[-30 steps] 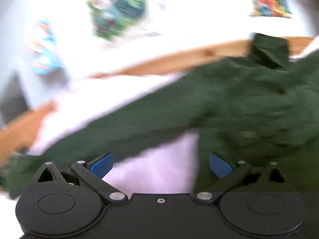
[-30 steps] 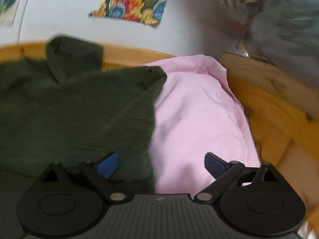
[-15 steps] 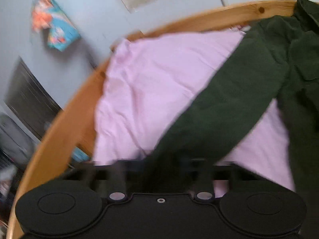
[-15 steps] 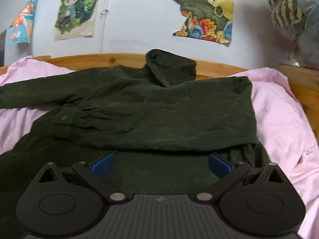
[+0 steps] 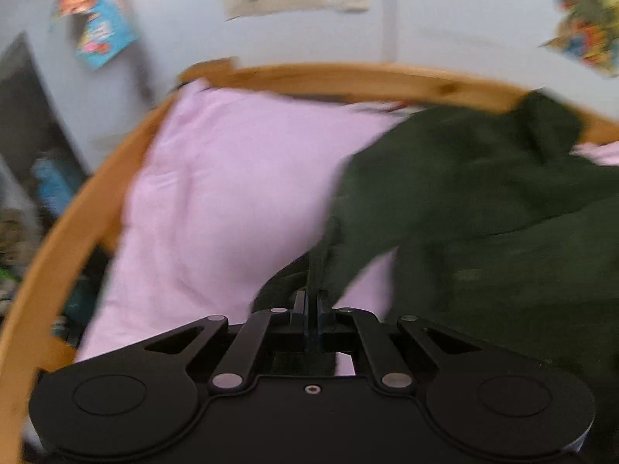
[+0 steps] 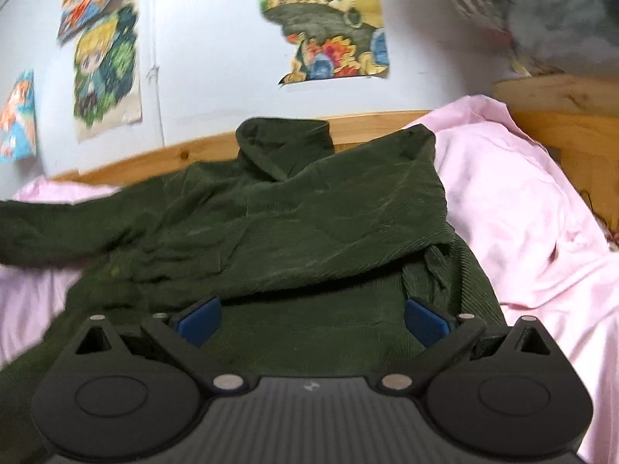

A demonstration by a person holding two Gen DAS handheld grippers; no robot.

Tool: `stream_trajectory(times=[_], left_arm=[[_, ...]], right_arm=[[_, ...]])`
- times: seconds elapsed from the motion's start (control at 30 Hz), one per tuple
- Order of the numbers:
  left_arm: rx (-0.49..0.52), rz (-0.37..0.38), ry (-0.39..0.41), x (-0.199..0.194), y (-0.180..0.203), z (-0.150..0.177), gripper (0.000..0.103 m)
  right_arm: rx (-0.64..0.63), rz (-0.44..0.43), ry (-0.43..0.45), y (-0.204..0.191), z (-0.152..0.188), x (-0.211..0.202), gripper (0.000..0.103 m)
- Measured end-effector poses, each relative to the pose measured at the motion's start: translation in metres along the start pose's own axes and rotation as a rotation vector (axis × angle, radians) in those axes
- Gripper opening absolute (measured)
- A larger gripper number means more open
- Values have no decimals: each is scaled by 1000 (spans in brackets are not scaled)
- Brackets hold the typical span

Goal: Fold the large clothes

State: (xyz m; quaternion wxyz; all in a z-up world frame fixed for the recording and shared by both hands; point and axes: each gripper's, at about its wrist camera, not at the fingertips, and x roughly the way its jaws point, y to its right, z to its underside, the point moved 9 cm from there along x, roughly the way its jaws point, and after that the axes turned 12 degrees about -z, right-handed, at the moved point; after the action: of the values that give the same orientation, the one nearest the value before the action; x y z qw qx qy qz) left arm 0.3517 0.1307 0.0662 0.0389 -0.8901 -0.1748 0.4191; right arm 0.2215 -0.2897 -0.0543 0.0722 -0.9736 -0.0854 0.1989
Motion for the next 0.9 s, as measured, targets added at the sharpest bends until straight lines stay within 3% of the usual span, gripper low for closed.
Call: stream_trajectory(times=[0.1,0.23,0.3,0.5,0.53,0.57,0.6,0.67,0.73,0.83,0.9], left_arm=[[-5,144,14,-32,54,-12,2],[41,285,45,-54,138,-29,2],[60,336,44,-55,177,-35,2],[146,424,97,-36,275,-42,3],[149,445,94,-29,285,-40,7],[154,482,74,-19,295,-37,18],[146,512,52,-11,300,-34,23],[101,555,7,4,304,-27,51],[65,576,-32,15,295,-19,63],[14,540,-40,30,259,-9,71],[-19,480,-8,44,227,-6,72]], right_arm=[[71,-62,25,-2,-6,-7,103],[187,-292,95,-8,-17,-21,103],[219,-366,139,-7,-24,-28,103],[176,-319,136,8,-25,-21,103],[181,-302,125,11,-22,-18,103],[192,-285,115,16,-19,-14,103],[206,-276,106,20,-15,-12,103],[244,-259,88,27,-9,-5,103],[290,-245,80,36,-3,1,103],[353,-199,54,50,3,14,103],[382,-183,38,56,9,23,103]])
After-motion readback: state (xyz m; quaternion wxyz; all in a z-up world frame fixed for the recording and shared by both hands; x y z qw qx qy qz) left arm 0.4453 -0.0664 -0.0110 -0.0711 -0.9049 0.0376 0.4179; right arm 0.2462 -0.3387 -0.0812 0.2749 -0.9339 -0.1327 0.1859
